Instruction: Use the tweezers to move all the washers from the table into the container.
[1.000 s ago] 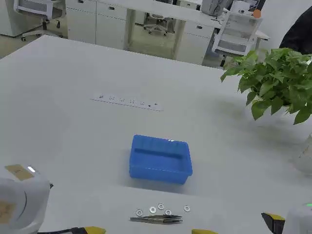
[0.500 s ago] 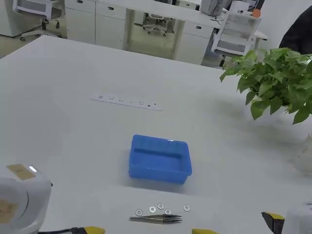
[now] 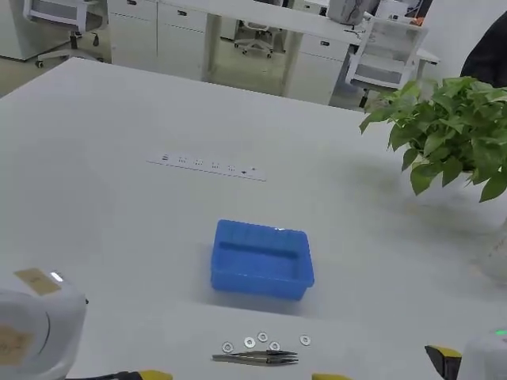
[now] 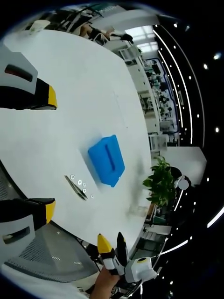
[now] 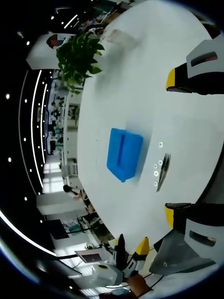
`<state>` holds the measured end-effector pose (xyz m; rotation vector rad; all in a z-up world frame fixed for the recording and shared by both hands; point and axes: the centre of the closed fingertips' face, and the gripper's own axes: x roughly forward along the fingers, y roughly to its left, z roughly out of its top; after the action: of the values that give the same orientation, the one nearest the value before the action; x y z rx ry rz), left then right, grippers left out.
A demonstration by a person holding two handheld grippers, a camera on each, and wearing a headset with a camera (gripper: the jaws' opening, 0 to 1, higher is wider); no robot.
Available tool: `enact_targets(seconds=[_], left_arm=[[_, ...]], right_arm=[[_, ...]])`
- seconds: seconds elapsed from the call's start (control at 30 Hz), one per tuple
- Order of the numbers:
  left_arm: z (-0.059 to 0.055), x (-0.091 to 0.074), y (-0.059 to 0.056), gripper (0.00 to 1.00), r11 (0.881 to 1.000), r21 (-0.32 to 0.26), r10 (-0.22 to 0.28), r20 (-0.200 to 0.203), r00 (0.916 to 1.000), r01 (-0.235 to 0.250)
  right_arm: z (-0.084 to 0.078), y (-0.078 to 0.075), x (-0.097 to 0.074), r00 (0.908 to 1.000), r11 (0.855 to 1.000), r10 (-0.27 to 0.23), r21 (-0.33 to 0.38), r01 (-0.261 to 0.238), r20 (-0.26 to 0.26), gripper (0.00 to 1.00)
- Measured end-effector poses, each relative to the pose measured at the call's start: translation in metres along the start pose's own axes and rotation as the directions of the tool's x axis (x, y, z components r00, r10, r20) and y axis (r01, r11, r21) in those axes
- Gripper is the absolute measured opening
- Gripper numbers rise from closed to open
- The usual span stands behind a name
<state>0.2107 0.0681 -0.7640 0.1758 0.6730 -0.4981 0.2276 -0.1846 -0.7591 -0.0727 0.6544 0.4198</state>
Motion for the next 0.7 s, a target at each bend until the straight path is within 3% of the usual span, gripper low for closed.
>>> enact_targets(seconds=[0.43, 0.7], left_arm=[[0.002, 0.01, -0.001, 0.76, 1.0, 0.01, -0.012, -0.013, 0.9998, 0.012], [0.001, 0.028, -0.007, 0.72, 0.998, 0.037, -0.046, -0.033, 0.9984, 0.047]], right_arm=[[-0.004, -0.002, 0.006, 0.9998, 1.0, 0.004, 0.007, -0.004, -0.02, 0.97], [-0.01, -0.004, 0.014, 0.9987, 1.0, 0.013, 0.013, -0.012, -0.049, 0.97]])
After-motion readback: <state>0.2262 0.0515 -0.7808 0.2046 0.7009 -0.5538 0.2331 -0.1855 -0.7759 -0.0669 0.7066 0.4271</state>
